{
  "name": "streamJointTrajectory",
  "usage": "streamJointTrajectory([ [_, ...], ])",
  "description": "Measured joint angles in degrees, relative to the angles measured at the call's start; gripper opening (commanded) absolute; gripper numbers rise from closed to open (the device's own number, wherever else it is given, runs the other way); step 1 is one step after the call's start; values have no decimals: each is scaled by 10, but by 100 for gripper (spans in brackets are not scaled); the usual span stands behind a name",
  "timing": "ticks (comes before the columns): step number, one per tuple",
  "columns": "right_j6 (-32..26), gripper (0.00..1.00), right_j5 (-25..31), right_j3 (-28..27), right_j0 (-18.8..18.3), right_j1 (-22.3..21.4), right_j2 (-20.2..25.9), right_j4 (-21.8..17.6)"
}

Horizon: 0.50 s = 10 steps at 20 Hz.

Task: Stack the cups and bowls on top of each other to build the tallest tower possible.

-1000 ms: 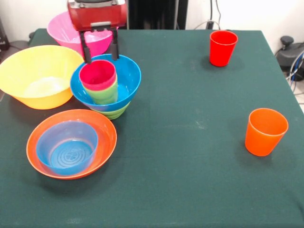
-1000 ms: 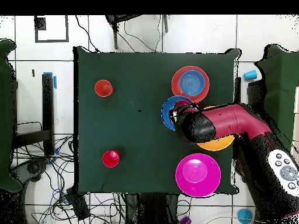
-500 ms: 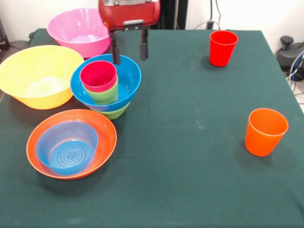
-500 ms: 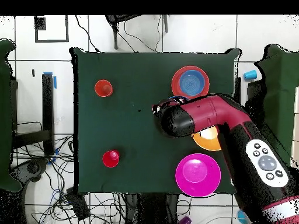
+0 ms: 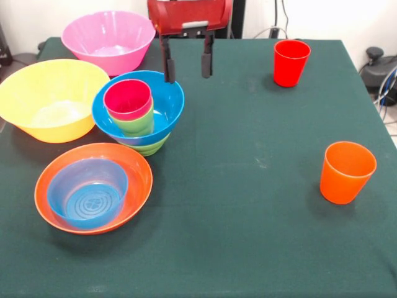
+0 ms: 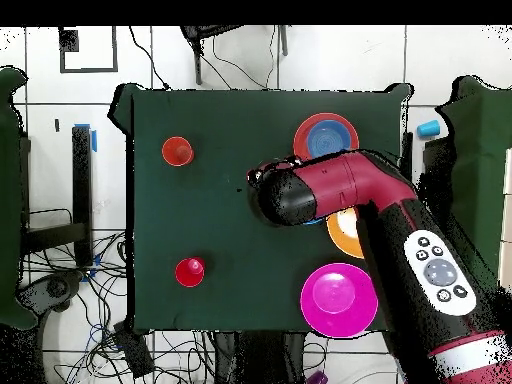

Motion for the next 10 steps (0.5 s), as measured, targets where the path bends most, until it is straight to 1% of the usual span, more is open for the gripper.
streamJointTrajectory([
  [3,1,100,0,0,9,-8,-7,8],
  [6,9,100,-1,-2,26,-17,-22,18],
  [10,22,100,-5,-8,50,-17,-36,27],
])
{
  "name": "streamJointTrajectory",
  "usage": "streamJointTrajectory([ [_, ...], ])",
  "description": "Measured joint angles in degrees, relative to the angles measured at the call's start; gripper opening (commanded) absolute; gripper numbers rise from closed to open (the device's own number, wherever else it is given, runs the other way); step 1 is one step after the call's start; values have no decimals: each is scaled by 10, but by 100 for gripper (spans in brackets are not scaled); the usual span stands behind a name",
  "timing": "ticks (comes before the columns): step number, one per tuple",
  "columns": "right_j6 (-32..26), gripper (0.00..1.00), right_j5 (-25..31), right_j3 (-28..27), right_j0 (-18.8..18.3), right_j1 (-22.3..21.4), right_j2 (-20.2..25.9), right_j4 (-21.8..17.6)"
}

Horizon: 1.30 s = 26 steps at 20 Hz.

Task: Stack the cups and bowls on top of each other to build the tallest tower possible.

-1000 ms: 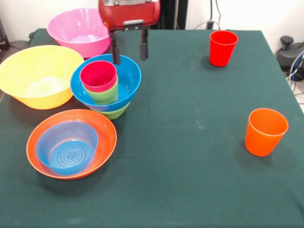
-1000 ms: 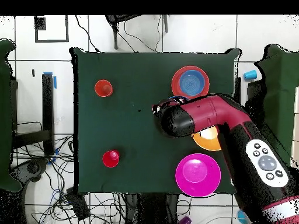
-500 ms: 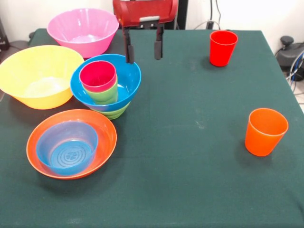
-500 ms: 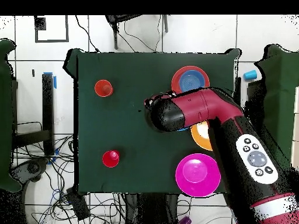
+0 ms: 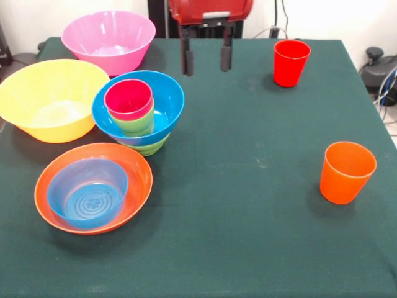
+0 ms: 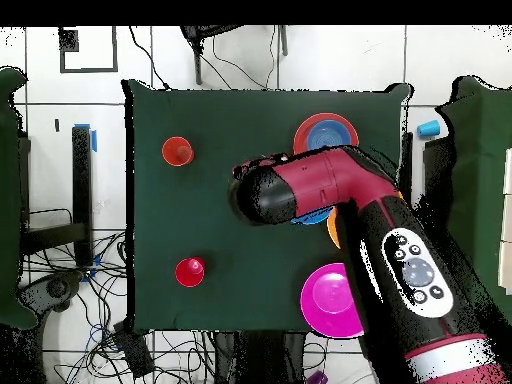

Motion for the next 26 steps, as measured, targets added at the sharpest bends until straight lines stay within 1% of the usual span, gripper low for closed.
streamJointTrajectory([
  [7,24,100,-34,-14,32,13,-18,16],
  [9,32,100,-68,-20,38,25,-19,19],
  [13,36,100,-89,-26,42,33,-21,20],
  [14,36,100,-103,-32,46,40,-24,22],
  [21,36,100,-112,-66,69,62,-39,35],
  [24,36,100,-112,-96,88,86,-47,49],
  [26,36,100,-112,-105,92,94,-48,55],
])
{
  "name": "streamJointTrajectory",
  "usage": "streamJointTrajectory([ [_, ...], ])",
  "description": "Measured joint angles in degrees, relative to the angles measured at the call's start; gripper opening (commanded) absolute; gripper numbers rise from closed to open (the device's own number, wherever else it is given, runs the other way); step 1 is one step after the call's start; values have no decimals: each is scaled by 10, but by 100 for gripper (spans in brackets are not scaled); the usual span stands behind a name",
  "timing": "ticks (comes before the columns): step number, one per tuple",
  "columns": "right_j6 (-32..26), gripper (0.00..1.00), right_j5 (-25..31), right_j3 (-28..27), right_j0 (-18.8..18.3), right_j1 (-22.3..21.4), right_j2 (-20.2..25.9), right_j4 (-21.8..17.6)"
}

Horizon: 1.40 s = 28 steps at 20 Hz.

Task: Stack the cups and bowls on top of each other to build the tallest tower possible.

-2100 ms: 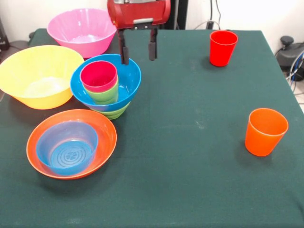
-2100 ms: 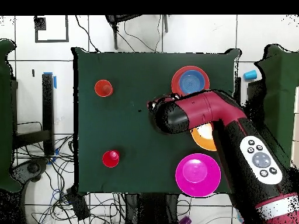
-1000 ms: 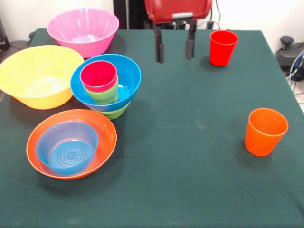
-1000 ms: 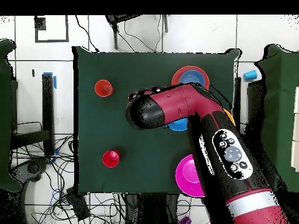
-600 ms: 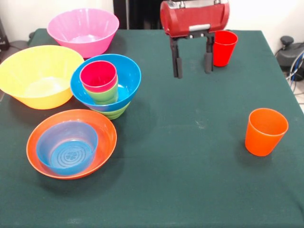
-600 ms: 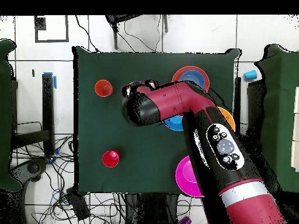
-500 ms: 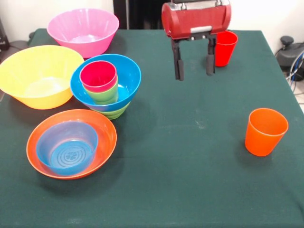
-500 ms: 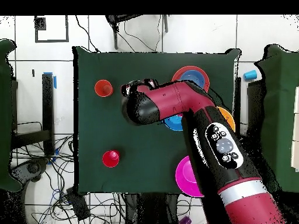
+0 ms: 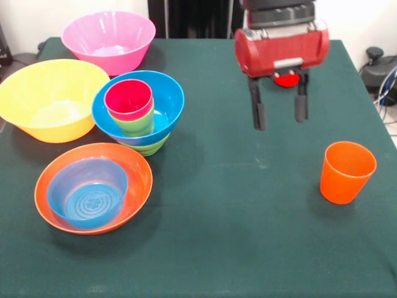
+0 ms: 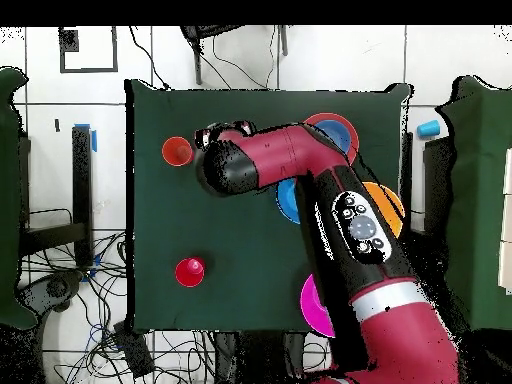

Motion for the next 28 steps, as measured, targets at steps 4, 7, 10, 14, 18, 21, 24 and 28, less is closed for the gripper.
streamJointTrajectory([
  [4,0,100,0,-39,20,40,0,23],
  [7,0,100,0,-61,34,64,-2,30],
  [10,0,100,0,-77,45,81,-5,30],
  [14,0,100,0,-91,59,95,-13,30],
  [18,0,100,0,-103,68,101,-23,29],
  [21,0,100,0,-111,69,102,-30,28],
  [24,0,100,0,-117,68,102,-38,28],
  [28,0,100,0,-129,68,103,-50,28],
])
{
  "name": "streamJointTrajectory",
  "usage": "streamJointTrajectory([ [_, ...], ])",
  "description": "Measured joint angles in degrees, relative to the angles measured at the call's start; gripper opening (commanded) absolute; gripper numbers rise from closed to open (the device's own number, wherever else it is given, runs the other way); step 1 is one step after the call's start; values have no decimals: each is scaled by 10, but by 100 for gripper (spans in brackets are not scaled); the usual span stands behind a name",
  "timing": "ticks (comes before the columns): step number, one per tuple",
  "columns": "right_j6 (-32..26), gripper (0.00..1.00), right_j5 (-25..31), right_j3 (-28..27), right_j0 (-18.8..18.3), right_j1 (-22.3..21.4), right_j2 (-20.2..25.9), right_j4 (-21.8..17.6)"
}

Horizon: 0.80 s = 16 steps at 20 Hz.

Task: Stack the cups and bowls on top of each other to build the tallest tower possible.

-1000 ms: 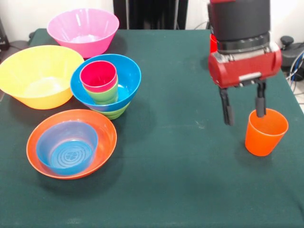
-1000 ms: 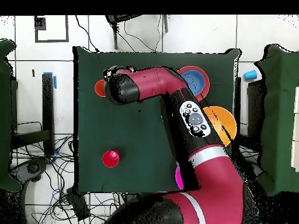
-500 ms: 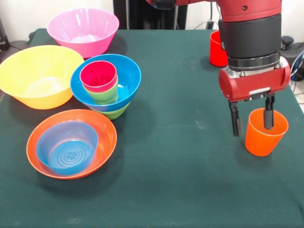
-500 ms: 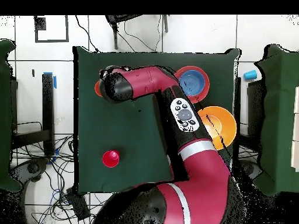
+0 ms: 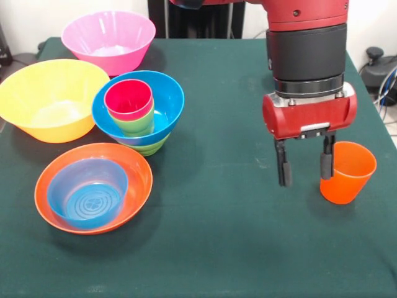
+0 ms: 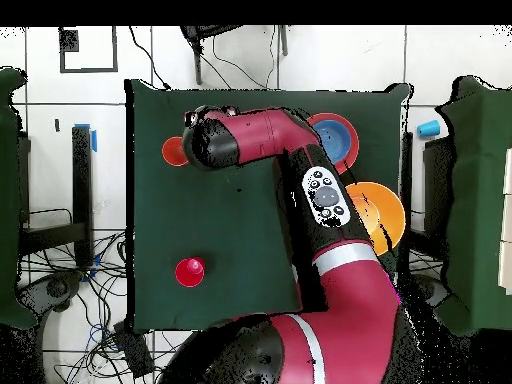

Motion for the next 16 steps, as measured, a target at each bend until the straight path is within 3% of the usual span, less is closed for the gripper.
streamJointTrajectory([
  [16,0,100,0,-12,-3,16,-2,12],
])
